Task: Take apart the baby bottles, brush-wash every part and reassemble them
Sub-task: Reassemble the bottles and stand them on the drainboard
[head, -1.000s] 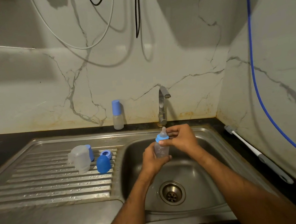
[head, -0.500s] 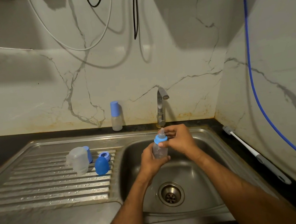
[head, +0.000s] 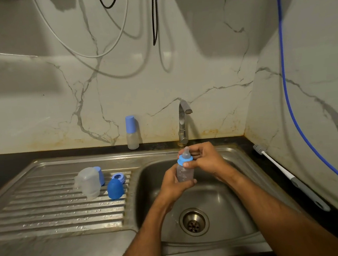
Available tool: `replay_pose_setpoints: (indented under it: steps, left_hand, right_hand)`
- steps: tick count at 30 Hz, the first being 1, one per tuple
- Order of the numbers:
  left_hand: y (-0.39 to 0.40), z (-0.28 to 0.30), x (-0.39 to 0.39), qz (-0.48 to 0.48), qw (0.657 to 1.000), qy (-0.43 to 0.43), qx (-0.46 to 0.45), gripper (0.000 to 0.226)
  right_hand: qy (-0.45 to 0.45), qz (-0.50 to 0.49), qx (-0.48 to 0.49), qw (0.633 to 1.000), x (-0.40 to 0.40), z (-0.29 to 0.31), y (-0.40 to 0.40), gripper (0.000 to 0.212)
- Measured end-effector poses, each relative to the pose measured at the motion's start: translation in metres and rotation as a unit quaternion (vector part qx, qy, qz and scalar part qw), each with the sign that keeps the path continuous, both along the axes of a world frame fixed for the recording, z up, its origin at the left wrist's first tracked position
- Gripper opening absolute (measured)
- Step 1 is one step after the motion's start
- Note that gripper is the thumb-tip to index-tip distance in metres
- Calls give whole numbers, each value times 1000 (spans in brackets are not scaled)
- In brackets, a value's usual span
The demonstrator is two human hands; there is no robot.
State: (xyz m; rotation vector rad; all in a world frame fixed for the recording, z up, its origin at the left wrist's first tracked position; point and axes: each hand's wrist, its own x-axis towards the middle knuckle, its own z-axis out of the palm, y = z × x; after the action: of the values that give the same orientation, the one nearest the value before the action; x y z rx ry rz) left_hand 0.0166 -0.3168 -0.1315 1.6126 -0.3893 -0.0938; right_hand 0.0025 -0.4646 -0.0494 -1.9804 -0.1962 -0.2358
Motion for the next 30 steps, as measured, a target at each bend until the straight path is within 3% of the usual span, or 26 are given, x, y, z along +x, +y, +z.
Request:
replay_pose_setpoints:
  steps: [8,14,17,21,26,30]
  left_hand:
    - [-2,-8,4,121,987,-91,62,51]
    - [-5,-10,0,150,982,-113,9,55]
    - [-10,-9,-5,172,981,-92,-10,57]
    - [-11,-3,-7,190,972,-112,81,39]
    - [2,4,-10,216,966,-86,113,57]
    - [10,18,-12,224,964,-77,122,51]
  right_hand:
    - [-51,-124,61,989,4,-27,30,39]
    - [-46,-197,125,971,4,-31,51,37]
    - [-62,-165,79,981,1,-31,51,37]
    - [-69,-151,2,986,-5,-30,42,38]
    - [-87,-132,-57,986,-14,-22,40,40]
    - [-108,-121,-81,983,-20,-6,46,43]
